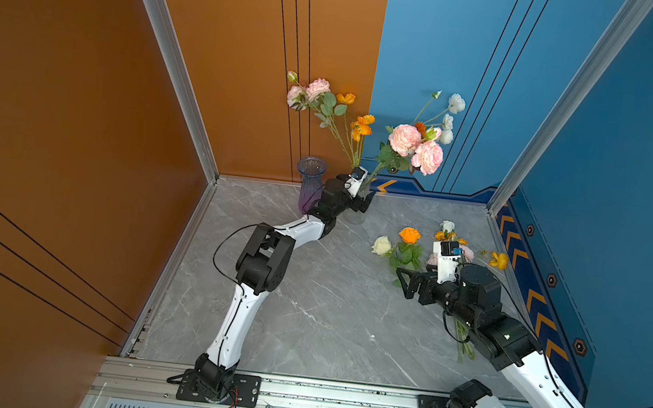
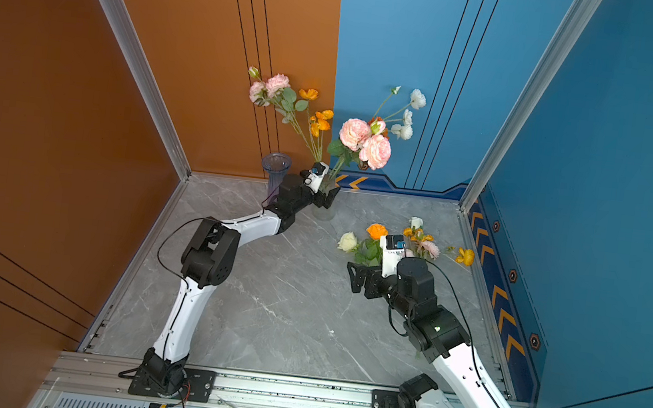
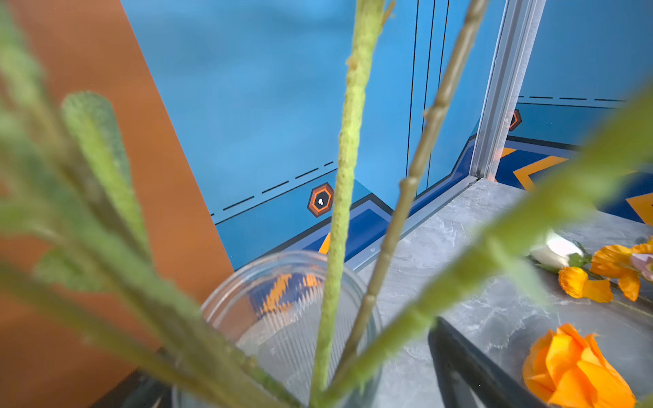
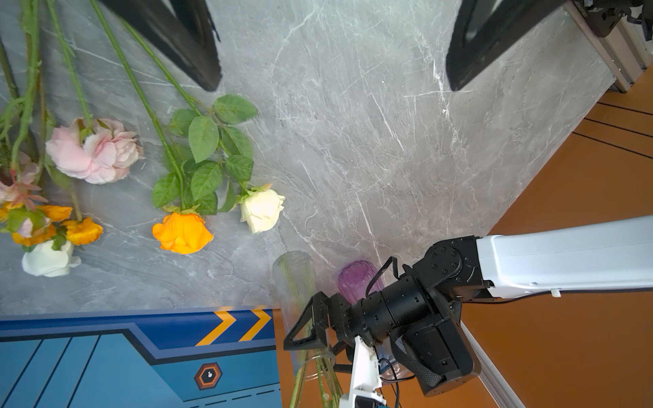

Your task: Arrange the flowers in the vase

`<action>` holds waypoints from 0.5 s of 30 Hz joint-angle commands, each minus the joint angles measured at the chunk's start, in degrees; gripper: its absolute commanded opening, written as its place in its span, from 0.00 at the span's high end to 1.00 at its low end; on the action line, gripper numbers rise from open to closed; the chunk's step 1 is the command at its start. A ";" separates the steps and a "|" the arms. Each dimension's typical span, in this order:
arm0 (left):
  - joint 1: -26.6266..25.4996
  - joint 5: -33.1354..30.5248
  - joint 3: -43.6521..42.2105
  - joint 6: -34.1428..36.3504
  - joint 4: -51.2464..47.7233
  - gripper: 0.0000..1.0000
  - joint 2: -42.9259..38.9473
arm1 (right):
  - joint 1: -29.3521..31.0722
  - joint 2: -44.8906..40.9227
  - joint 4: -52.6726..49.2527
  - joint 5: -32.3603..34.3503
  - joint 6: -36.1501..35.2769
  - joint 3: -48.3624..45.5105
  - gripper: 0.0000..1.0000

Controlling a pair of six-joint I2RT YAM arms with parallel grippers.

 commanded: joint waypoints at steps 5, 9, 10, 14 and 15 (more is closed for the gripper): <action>0.49 -1.13 -10.35 -0.51 7.87 0.02 -6.07 | -0.26 -1.39 -0.41 1.57 1.66 -1.39 0.00; 0.08 -0.75 -15.69 0.09 9.03 0.02 -9.05 | -0.26 -1.63 1.13 1.89 3.14 -2.58 0.00; 0.01 -0.94 -17.13 0.19 9.37 0.02 -9.90 | -0.26 -1.73 1.61 1.99 3.68 -2.86 0.00; -0.11 -1.60 -22.65 0.32 10.75 0.02 -12.28 | -0.17 -1.48 1.72 3.18 4.89 -3.12 0.00; -0.09 -1.78 -23.72 0.33 11.31 0.02 -12.71 | -0.17 -1.48 1.46 3.32 4.97 -3.05 0.00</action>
